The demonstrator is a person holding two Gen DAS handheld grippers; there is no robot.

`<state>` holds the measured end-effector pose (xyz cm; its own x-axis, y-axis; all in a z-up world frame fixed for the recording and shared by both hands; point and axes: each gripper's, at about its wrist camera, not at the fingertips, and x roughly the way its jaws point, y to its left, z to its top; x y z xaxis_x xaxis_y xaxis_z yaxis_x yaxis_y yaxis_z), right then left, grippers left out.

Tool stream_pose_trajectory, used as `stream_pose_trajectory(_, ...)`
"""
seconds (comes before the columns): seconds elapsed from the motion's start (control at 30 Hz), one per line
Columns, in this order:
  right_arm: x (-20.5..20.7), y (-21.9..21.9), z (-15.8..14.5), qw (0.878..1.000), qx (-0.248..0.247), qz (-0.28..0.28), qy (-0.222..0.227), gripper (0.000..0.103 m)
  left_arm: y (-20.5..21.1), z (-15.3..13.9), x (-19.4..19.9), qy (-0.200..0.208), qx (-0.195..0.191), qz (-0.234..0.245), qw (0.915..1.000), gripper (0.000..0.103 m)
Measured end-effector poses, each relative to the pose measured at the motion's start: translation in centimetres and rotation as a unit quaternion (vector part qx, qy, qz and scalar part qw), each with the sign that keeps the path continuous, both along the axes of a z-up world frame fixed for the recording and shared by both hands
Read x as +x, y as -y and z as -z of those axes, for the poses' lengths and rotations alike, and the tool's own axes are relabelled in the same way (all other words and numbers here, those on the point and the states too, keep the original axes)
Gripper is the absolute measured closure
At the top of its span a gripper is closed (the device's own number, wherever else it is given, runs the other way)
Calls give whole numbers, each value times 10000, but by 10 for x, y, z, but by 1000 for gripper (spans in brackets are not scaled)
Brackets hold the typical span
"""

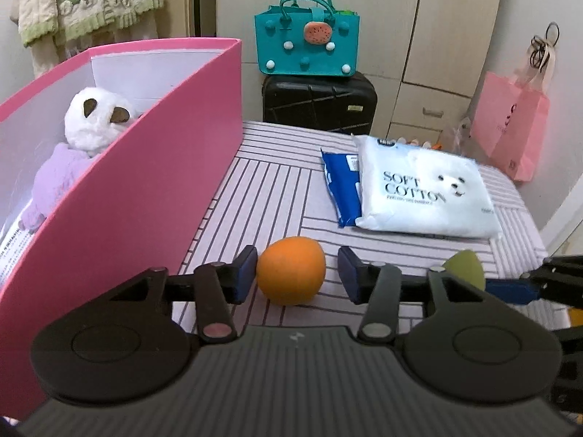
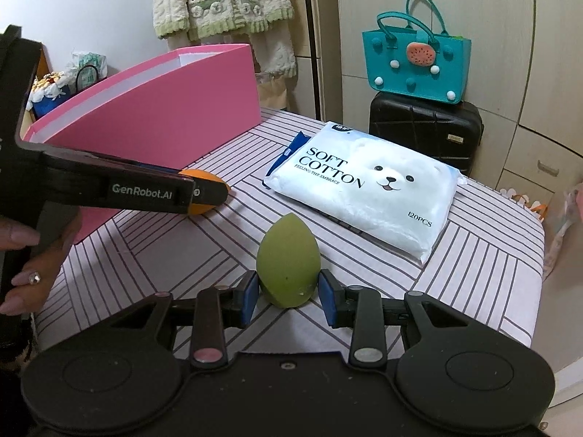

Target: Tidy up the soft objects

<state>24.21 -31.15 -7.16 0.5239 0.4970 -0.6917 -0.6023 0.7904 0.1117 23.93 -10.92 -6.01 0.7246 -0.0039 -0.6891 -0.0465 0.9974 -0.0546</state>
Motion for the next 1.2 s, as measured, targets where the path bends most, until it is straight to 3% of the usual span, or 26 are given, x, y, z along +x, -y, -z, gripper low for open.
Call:
stream_pose_trajectory(0.13,-1,-1,1,10000,-4,28,43,60,-2,1,-1,20,14,-24,10000,66)
stream_pose_trajectory(0.27,-2,-3,1,9996,-2,200,223,46,-1,0,-3,-19,4,136,9999,67)
stream_pose_trajectory(0.33,-2,-7,3,9994,-147,171,262,47,1,0,-4,-39,43,217,9997,67)
stream_pose_trajectory(0.43,-3,-8,2,9993,7,257,276,60,3,-1,-5,-92,50,300,9995,66)
stream_pose_trajectory(0.63,-6,-8,-3,9988,71,486,71,61,3,-5,-12,-226,-219,609,9976,66)
stream_pose_trajectory(0.97,-28,-3,-9,9950,323,854,-406,61,3,-16,-36,-263,-119,1046,9941,65)
stream_pose_trajectory(1.2,-43,-1,-31,9947,529,700,-533,60,-5,-37,-48,-220,-199,1249,9917,66)
